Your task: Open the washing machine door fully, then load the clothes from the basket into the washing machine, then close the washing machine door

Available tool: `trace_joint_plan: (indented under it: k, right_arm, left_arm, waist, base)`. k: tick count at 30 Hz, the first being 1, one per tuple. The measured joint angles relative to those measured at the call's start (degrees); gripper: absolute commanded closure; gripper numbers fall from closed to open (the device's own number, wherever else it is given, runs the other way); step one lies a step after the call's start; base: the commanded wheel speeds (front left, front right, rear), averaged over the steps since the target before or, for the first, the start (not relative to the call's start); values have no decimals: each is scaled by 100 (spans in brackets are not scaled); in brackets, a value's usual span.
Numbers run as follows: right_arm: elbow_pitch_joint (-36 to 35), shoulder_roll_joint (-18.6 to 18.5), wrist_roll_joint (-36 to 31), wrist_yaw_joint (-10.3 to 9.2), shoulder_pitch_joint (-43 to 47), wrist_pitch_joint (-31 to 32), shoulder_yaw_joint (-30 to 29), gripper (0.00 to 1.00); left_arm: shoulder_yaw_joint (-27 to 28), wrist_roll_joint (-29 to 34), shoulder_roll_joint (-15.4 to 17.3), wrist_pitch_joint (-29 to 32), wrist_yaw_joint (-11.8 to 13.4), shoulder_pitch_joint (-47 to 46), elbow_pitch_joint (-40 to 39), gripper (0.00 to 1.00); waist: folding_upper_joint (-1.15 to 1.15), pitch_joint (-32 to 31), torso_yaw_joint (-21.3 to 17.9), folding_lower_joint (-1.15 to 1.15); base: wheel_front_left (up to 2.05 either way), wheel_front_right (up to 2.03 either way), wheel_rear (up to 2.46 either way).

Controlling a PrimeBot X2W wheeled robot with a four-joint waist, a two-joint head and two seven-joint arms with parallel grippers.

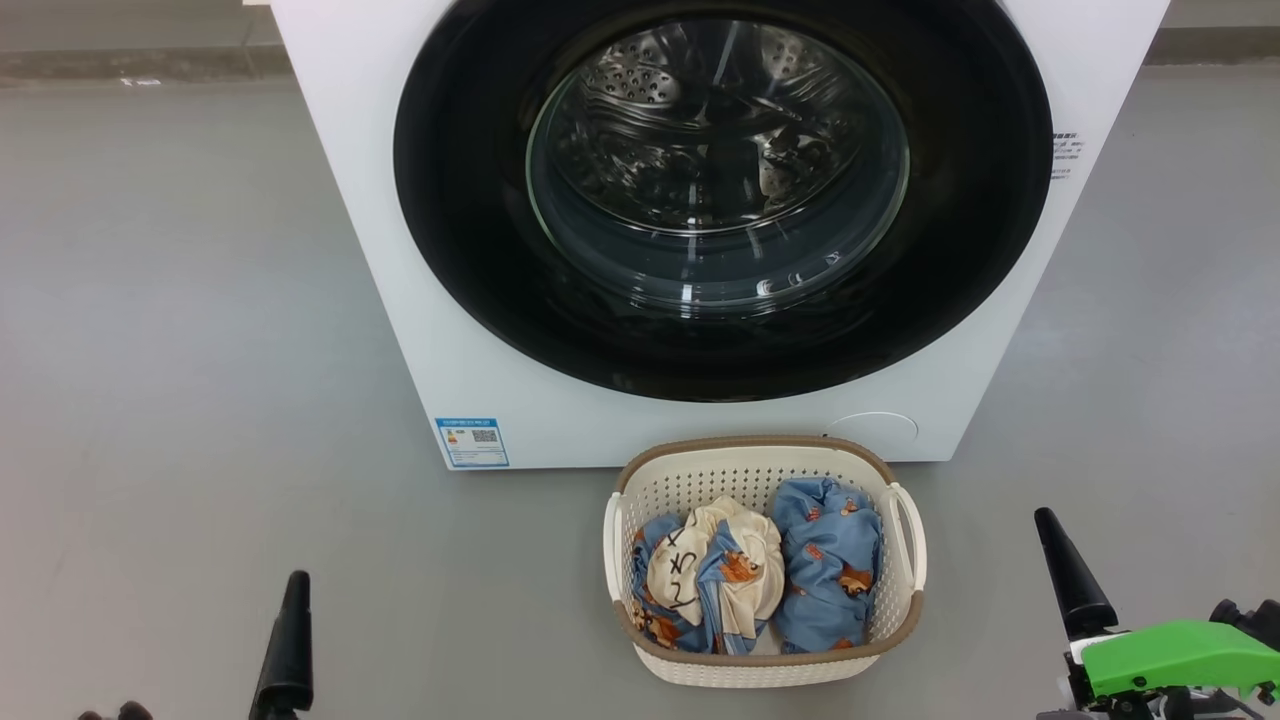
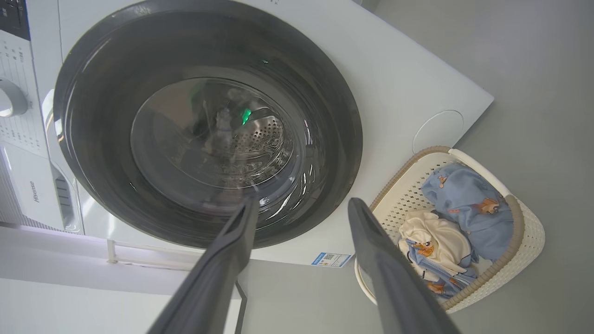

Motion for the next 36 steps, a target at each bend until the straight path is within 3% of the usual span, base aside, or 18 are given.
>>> trace_joint_plan:
  k: [36]
  right_arm:
    - [26,-270,-2448,0,-124,-601,226,0]
  left_arm:
    - [-212,2766,175,-597,-1,-129,1,0]
  waist:
    - [0,30,-9,0]
  base:
    - [0,0,0]
